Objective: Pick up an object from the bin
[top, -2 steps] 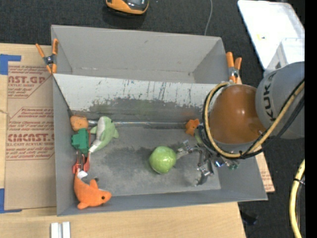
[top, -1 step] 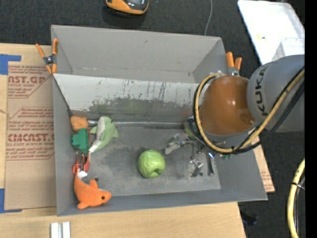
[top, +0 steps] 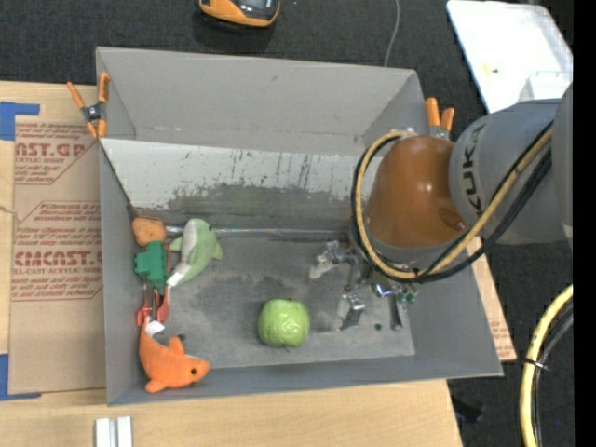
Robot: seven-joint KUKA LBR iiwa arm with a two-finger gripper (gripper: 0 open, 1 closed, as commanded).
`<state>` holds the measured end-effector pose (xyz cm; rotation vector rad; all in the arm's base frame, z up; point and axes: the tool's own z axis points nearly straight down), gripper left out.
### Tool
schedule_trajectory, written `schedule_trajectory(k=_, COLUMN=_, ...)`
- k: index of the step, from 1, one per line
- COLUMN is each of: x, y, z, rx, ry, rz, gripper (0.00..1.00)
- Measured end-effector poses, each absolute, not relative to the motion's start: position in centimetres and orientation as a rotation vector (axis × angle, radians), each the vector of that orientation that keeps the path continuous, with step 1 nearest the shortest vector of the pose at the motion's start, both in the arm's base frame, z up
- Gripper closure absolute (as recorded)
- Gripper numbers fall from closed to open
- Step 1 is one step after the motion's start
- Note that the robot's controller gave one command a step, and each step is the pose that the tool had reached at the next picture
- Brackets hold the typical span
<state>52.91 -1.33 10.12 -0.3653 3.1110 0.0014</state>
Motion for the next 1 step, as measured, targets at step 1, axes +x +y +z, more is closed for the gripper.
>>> schedule_trajectory(k=1, x=52.79, y=4.29, z=8.06, rx=-0.694, ry=3.052, rz=-0.002, gripper=0.00)
